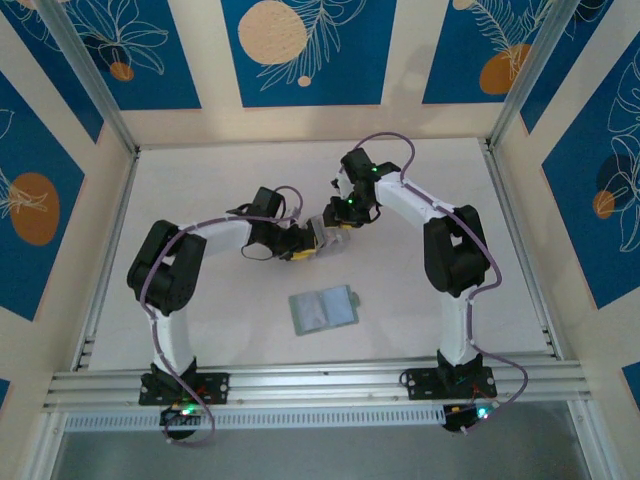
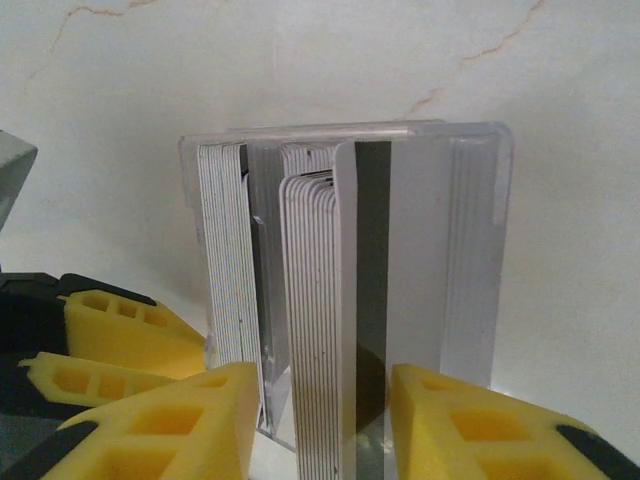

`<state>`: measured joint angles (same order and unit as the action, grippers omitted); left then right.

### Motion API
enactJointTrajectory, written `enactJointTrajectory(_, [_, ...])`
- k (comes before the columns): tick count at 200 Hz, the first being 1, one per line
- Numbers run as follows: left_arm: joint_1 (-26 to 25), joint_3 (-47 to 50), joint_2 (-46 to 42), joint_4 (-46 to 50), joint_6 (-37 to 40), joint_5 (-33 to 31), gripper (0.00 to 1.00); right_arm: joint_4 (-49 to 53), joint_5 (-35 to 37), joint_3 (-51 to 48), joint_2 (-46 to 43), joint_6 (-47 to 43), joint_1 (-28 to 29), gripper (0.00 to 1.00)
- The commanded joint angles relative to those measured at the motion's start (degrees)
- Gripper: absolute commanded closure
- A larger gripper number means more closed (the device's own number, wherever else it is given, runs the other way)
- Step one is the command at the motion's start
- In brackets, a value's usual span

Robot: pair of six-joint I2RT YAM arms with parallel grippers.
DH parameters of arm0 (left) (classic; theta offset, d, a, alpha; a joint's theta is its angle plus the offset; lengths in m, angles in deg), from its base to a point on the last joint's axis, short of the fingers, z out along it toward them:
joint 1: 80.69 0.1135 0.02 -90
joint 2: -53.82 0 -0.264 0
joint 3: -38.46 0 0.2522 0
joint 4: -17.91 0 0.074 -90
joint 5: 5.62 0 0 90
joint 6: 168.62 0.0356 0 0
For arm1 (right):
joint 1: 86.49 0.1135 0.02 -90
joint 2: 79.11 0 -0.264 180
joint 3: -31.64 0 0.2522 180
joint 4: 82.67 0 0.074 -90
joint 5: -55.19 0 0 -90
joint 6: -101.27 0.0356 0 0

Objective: Put the credit cards into the card holder
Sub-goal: Pick up the credit card from the storage box.

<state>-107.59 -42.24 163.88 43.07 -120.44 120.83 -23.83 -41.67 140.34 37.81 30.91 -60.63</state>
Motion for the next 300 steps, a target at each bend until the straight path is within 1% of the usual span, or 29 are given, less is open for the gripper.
enactJointTrajectory(1, [0.26, -1.44, 1.86, 0.05, 0.88, 0.47, 0.69, 0.88, -4.59, 1.57, -0.35, -0.59, 0.33, 0.62])
enactJointTrajectory(21, [0.26, -1.36, 2.24, -0.23, 0.87, 0.58, 0.69, 0.51, -5.79, 1.31, -1.26, -0.41, 0.08, 0.66])
enactJointTrajectory(175, [0.26, -0.87, 3.72, -1.11, 0.8, 1.04, 0.7, 1.24, -8.33, 2.46, -2.99, -0.3, -0.84, 0.65])
enactJointTrajectory(232, [0.27, -0.42, 3.92, -1.73, 0.51, 1.23, 0.7, 1.86, -7.79, 2.98, -2.92, -0.25, -0.83, 0.69])
enactJointTrajectory(300, [0.31, -0.44, 3.93, -1.91, 0.35, 1.37, 0.7, 3.0, -5.65, 3.81, -2.63, -0.6, -0.88, 0.79])
